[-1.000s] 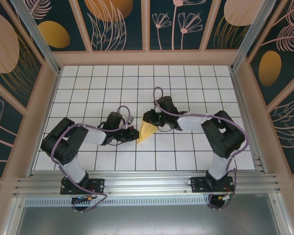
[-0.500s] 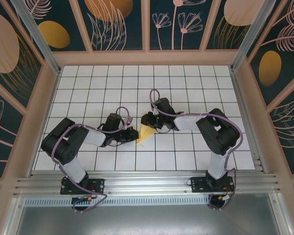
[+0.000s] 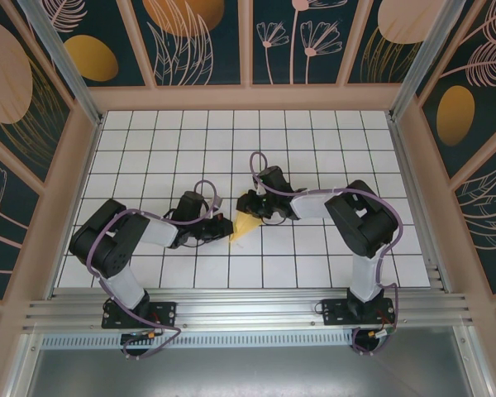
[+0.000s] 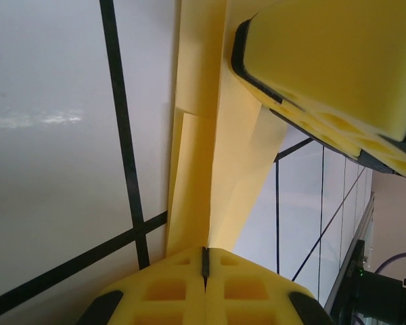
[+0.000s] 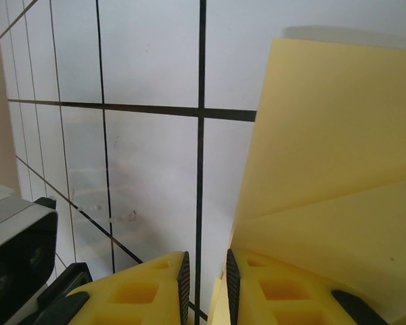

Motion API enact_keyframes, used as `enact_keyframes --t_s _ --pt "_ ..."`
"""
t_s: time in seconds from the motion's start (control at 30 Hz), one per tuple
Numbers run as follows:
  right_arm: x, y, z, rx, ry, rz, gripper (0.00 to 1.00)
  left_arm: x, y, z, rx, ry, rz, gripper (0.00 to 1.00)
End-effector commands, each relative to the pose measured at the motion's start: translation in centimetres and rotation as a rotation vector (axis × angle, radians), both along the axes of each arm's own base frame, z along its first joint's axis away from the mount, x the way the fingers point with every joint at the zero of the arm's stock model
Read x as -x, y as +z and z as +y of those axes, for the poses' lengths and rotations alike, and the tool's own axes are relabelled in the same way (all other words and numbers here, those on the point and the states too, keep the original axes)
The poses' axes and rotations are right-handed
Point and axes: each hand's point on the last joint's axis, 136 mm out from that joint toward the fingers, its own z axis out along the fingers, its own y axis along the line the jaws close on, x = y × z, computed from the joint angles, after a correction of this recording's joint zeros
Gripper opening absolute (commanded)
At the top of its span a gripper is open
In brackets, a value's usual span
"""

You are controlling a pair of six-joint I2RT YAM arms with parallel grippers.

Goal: Fold a paper plane with a square sheet of paper (pick it up from the middle)
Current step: Fourth fold the wing at the center of the table.

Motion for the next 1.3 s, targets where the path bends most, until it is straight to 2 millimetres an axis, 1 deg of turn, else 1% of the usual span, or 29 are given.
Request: enact_keyframes --t_s 0.0,0.13,0.33,0.5,0.7,0.87,1.2,1.27 --pt "-0.6 1.5 1.0 -0.027 0.03 -0.048 0.26 0.0 -1.0 1.1 -0.024 0.056 0.036 0.0" --pt "-0.8 2.6 0.6 -0.027 0.012 -0.079 0.27 -0.1 -1.0 1.2 -0.022 0.07 0.045 0.0" --pt "-0.7 3.2 -0.8 -0.017 -0.029 -0.096 0.29 -0.1 -0.8 1.0 0.0 0.076 0.05 0.0" --pt "-0.2 3.1 -0.5 -0.039 -0.017 -0.083 0.29 -0.2 -0.7 1.1 0.005 0.088 0.053 0.0" --pt "0.1 2.3 0.8 -0.051 0.026 -0.059 0.26 -0.2 -0.7 1.1 0.008 0.092 0.061 0.0" --pt "-0.1 1.7 1.3 -0.053 0.036 -0.046 0.26 -0.1 -0.7 1.0 0.006 0.088 0.066 0.0" --pt "-1.0 -0.9 0.5 0.005 -0.013 -0.019 0.24 0.0 -1.0 1.1 -0.014 0.068 0.06 0.0" --pt "-1.0 -1.1 0.4 0.005 -0.017 -0.015 0.24 0.1 -1.1 1.2 -0.022 0.063 0.054 0.04"
